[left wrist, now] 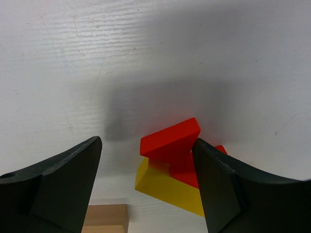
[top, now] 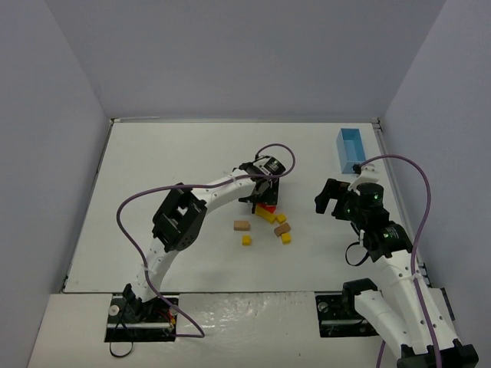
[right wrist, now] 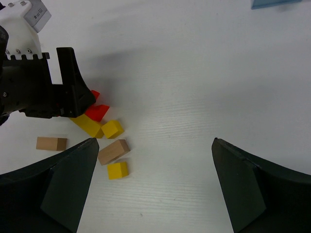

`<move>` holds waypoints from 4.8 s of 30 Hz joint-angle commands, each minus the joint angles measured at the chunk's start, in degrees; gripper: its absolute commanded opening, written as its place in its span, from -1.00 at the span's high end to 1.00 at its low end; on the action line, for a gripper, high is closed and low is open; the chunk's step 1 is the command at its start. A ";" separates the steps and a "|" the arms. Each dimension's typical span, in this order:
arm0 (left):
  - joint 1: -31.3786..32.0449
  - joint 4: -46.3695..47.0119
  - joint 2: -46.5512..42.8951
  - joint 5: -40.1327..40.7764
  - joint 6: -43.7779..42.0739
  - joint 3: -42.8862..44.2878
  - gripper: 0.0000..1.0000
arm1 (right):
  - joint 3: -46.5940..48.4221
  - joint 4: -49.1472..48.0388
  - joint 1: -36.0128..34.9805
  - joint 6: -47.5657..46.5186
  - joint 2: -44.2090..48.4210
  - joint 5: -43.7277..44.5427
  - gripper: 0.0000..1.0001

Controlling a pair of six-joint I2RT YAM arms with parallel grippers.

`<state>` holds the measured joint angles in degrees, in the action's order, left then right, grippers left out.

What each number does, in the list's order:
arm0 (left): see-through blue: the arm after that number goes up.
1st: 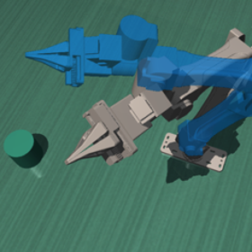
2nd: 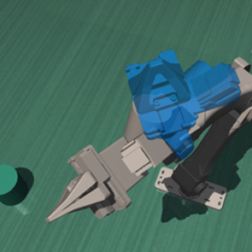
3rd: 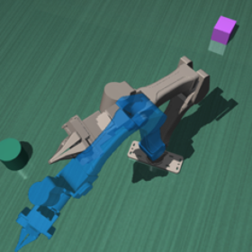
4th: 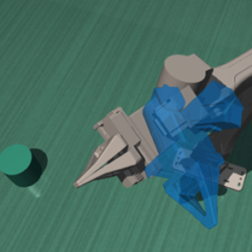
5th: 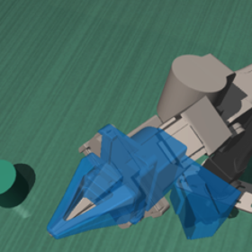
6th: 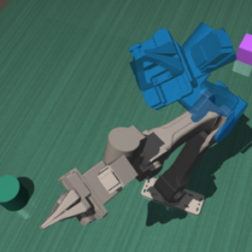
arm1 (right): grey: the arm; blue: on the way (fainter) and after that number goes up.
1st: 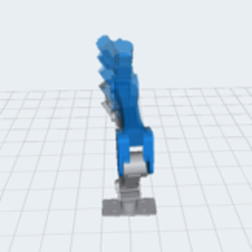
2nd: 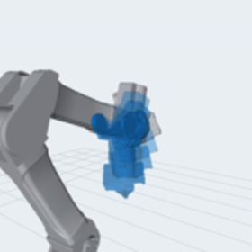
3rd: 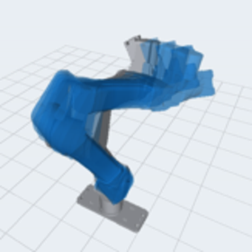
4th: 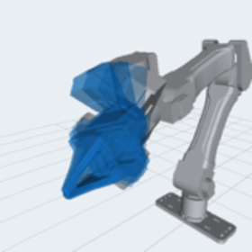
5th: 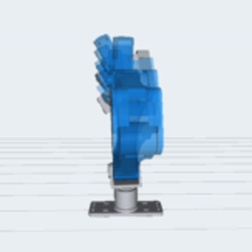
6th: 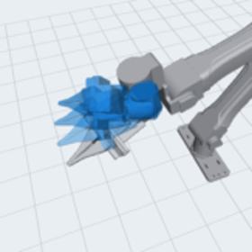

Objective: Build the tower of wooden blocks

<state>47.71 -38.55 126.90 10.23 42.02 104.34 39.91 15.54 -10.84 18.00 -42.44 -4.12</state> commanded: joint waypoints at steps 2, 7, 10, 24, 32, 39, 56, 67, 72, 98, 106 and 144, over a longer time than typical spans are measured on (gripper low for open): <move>-0.34 -0.38 -0.63 -1.65 -0.60 4.46 -0.43 | 0.23 -3.61 -0.43 0.22 -0.63 0.08 -1.00; -0.43 -0.49 0.10 -2.79 0.07 5.00 -0.21 | 0.20 -3.67 -0.55 0.28 -0.66 0.13 -1.00; -0.38 -0.65 -0.03 -3.30 0.63 4.75 -0.08 | 0.13 -3.67 -0.67 0.28 -0.72 0.22 -1.00; -0.88 -0.49 -2.82 -0.74 0.54 0.75 0.99 | 0.00 -3.78 -1.11 0.44 -1.30 0.10 -1.00; -0.95 4.79 -12.05 11.33 -2.18 -10.81 1.00 | -0.09 -3.96 -1.40 0.28 -1.74 -0.44 -1.00; -1.45 19.37 -21.63 25.52 -5.43 -27.72 1.00 | -0.10 -4.11 -1.68 0.28 -2.08 -1.07 -1.00; 2.45 42.96 -24.83 46.08 3.20 -51.15 1.00 | -0.36 -4.42 -2.83 0.23 -1.86 -1.50 -1.00; 8.53 24.21 -20.52 48.61 26.68 -51.00 0.53 | -0.44 -4.55 -3.26 0.24 -2.17 -1.59 -1.00; 9.33 19.06 -25.07 49.58 28.64 -50.07 0.11 | -0.36 -4.55 -3.62 0.15 -2.22 -1.73 -1.00; -6.75 7.61 -29.36 8.50 16.08 -39.57 -0.03 | -0.36 -4.64 -5.06 -0.16 -2.65 -2.65 -1.00; -7.28 5.41 -26.80 8.57 15.10 -37.71 0.30 | -0.36 -4.64 -5.51 0.02 -2.74 -2.30 -1.00; -18.53 8.74 -30.15 -2.00 -10.96 -32.63 0.00 | -0.36 -4.64 -6.40 -0.09 -3.49 -2.67 -1.00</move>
<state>29.27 -32.67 96.18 10.81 37.62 69.87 39.31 13.96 -16.67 17.98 -45.39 -6.48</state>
